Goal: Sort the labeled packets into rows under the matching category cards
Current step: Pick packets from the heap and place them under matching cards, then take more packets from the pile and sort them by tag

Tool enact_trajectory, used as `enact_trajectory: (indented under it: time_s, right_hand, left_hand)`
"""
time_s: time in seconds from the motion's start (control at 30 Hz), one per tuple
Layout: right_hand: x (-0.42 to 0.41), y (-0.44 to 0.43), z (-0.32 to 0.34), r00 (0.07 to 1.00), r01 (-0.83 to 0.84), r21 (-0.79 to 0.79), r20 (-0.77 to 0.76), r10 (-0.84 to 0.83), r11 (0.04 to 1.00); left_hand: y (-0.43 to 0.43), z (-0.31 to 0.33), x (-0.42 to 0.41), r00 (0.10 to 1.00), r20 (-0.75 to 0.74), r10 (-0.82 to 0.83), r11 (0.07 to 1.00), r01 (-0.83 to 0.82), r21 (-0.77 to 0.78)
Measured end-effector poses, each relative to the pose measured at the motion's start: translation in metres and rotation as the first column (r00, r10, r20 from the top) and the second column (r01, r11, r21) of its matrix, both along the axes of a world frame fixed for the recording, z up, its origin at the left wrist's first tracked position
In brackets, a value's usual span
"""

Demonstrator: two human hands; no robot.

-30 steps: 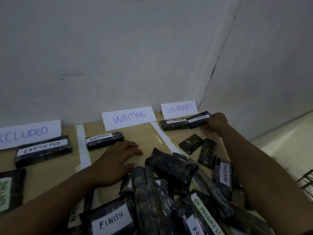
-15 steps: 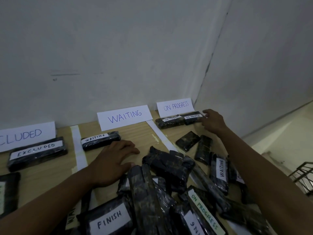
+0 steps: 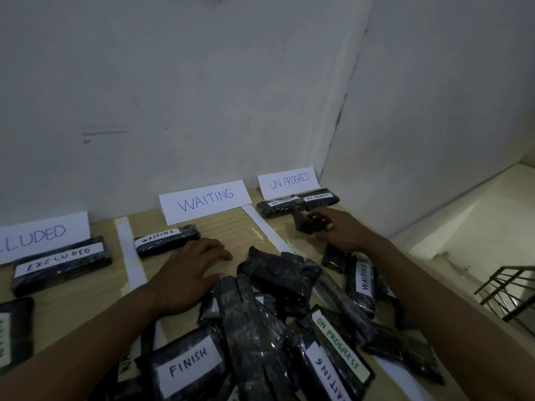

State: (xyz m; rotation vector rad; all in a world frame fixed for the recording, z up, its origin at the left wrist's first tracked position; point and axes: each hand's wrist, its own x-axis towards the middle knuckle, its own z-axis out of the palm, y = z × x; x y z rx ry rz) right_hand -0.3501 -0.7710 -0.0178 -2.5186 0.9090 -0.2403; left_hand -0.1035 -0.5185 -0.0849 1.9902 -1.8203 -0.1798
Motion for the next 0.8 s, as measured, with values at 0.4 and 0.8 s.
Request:
enact_trajectory:
  time_s: [0.4, 0.8]
  right_hand:
    - [-0.010, 0.032, 0.031, 0.591, -0.367, 0.796, 0.599, -0.540, 0.482]
    - [-0.003, 0.051, 0.041, 0.644, -0.108, 0.807, 0.502, -0.577, 0.581]
  left_hand:
    - [-0.001, -0.003, 0.002, 1.000, -0.018, 0.002, 1.000, -0.002, -0.007]
    - [0.000, 0.002, 0.000, 1.000, -0.004, 0.003, 1.000, -0.003, 0.025]
